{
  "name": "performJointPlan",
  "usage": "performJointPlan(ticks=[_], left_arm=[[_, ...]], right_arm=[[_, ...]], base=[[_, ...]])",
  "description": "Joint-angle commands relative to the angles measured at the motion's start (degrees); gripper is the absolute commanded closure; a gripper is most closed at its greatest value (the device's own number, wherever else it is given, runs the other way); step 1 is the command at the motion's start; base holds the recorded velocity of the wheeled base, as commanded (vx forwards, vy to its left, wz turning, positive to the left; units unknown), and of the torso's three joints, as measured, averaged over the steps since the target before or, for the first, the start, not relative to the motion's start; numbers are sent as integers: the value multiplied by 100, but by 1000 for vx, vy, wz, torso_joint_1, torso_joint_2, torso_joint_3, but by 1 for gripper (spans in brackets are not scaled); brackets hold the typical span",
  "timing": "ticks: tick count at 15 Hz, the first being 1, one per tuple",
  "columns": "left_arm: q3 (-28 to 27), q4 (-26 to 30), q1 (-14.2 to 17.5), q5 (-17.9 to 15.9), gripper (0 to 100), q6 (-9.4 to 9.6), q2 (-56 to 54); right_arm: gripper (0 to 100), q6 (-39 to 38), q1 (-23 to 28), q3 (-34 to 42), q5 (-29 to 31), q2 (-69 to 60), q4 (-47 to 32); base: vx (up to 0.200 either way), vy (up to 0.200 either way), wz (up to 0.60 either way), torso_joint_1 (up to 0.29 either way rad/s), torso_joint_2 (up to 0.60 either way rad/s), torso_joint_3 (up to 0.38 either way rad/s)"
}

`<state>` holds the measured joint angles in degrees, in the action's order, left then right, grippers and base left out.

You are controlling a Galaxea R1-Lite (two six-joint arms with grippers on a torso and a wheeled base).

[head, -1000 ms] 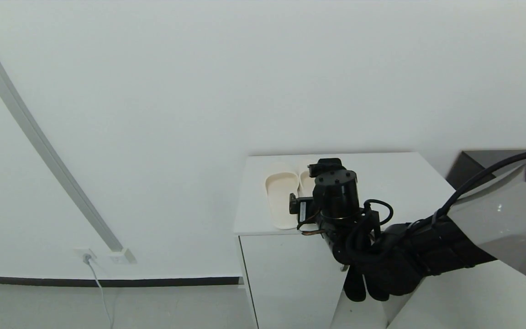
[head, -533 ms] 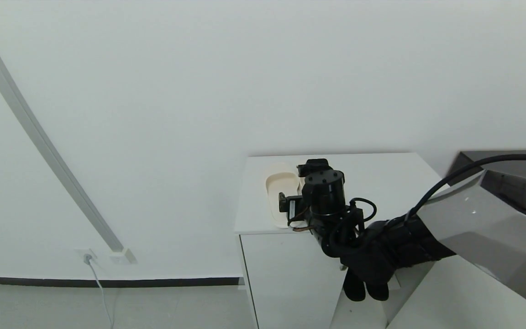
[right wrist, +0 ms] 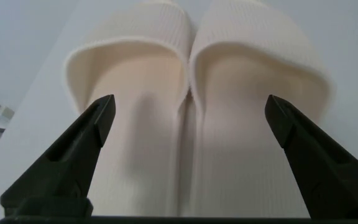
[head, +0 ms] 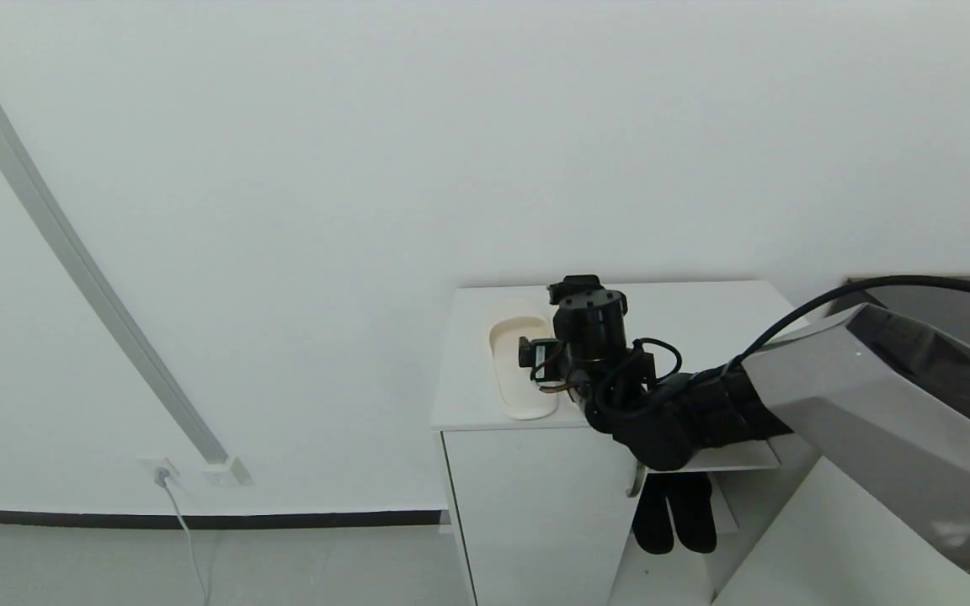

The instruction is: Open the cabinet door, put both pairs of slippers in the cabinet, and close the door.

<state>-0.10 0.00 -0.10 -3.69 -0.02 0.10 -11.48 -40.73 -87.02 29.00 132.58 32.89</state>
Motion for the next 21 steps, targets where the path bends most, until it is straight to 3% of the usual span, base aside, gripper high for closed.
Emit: performJointPlan(ticks=[1, 9, 10, 17, 21], left_arm=[[1, 0, 1, 0, 100, 2, -1], [1, 0, 1, 0, 100, -6, -1], [1, 0, 1, 0, 100, 2, -1], [1, 0, 1, 0, 100, -6, -1], [1, 0, 1, 0, 100, -6, -1]], right_arm=[[0, -3, 74, -439, -9, 338, -151], [0, 6, 197, -1643, -167, 927, -740], [100, 6, 197, -1722, -167, 971, -802], [100, -3, 241, -1863, -149, 1006, -837], [100, -3, 197, -1151, -158, 294, -608]], base=[[0, 0, 0, 0, 0, 0], [0, 0, 0, 0, 0, 0], [0, 0, 0, 0, 0, 0], [0, 0, 0, 0, 0, 0], [0, 0, 0, 0, 0, 0]])
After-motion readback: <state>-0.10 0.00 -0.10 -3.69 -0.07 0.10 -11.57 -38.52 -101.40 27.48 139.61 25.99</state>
